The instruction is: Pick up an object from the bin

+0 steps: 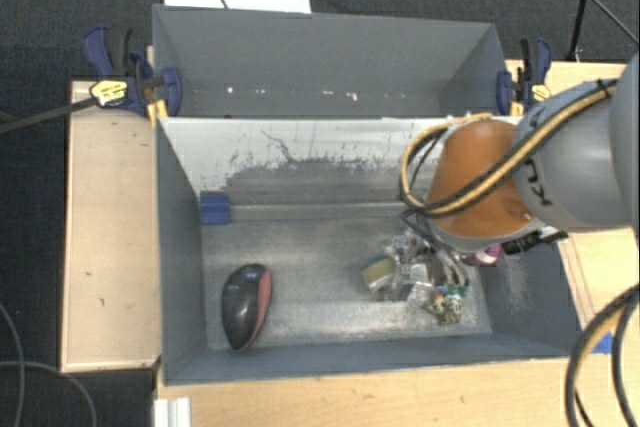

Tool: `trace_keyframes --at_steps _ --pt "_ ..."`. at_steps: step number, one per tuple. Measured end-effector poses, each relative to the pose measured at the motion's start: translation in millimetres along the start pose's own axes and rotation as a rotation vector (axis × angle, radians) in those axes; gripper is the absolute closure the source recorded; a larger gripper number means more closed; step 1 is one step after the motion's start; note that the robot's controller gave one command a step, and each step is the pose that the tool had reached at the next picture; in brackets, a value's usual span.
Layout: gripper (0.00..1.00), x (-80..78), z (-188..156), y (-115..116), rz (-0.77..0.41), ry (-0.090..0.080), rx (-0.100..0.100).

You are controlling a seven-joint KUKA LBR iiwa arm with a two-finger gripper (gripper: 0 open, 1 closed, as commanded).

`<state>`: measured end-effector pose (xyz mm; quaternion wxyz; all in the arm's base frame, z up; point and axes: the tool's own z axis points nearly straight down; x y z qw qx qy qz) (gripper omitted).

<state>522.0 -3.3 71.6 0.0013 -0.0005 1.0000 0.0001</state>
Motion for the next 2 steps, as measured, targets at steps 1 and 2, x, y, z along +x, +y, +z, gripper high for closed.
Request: trace_keyframes --at_steps 1,2 --pt "1.0 -9.1 -116 -15 -0.07 -0.008 0.001" --pt "1.0 2.0 -183 -27 -0.073 -0.006 0.001"
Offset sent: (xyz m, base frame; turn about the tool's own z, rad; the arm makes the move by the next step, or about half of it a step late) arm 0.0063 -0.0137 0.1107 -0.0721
